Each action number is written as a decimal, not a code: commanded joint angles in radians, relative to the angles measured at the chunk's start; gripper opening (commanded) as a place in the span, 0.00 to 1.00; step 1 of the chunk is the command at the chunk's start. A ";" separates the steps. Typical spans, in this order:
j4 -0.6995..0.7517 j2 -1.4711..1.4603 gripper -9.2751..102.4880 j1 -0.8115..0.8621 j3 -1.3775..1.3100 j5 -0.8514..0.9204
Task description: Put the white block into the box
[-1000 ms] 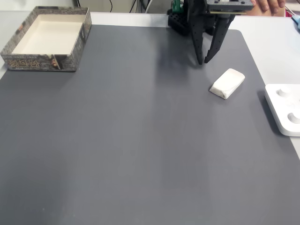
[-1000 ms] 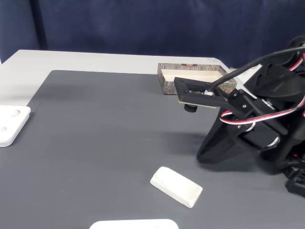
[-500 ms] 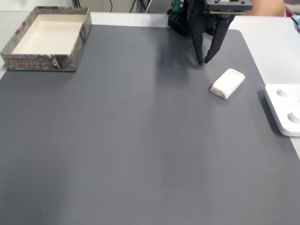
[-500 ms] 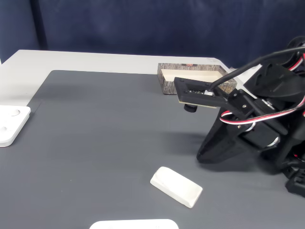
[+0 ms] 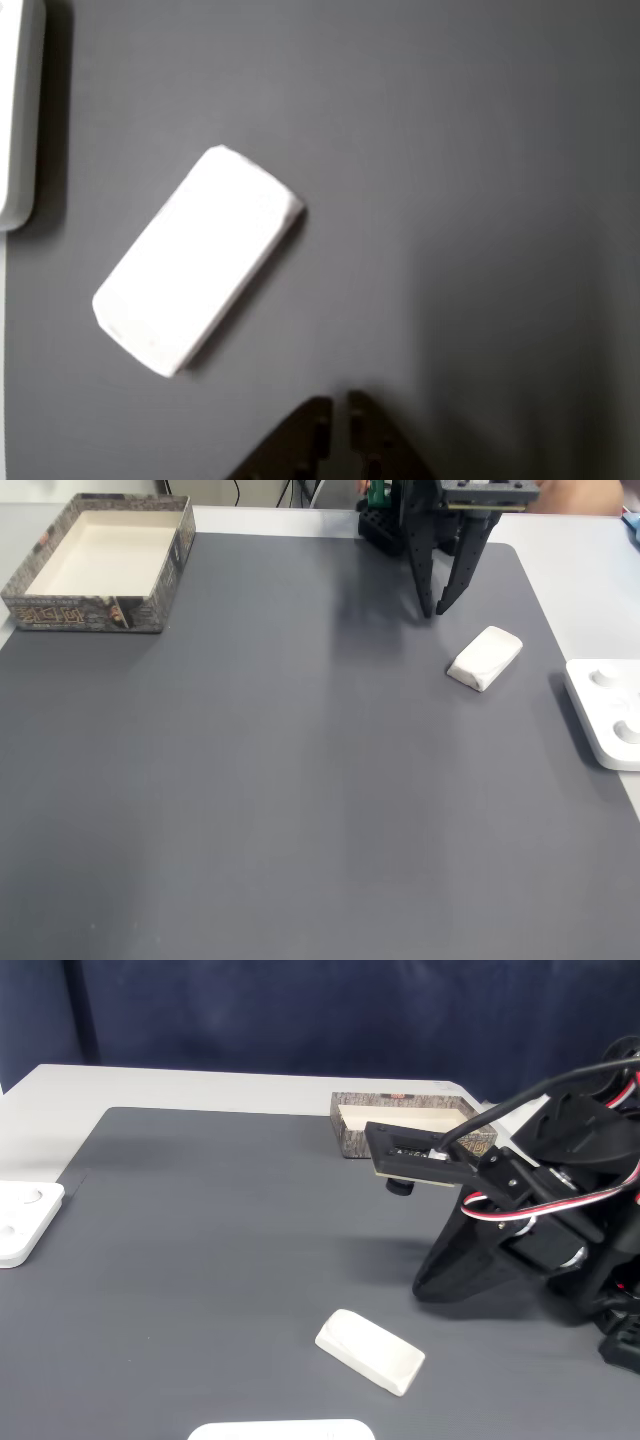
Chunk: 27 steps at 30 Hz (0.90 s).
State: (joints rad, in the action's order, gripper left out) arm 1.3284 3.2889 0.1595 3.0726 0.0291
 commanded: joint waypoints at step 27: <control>-0.135 -0.325 0.07 -0.146 -0.170 0.018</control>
State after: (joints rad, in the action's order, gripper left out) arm 1.2640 3.0833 0.0537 3.0281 0.0383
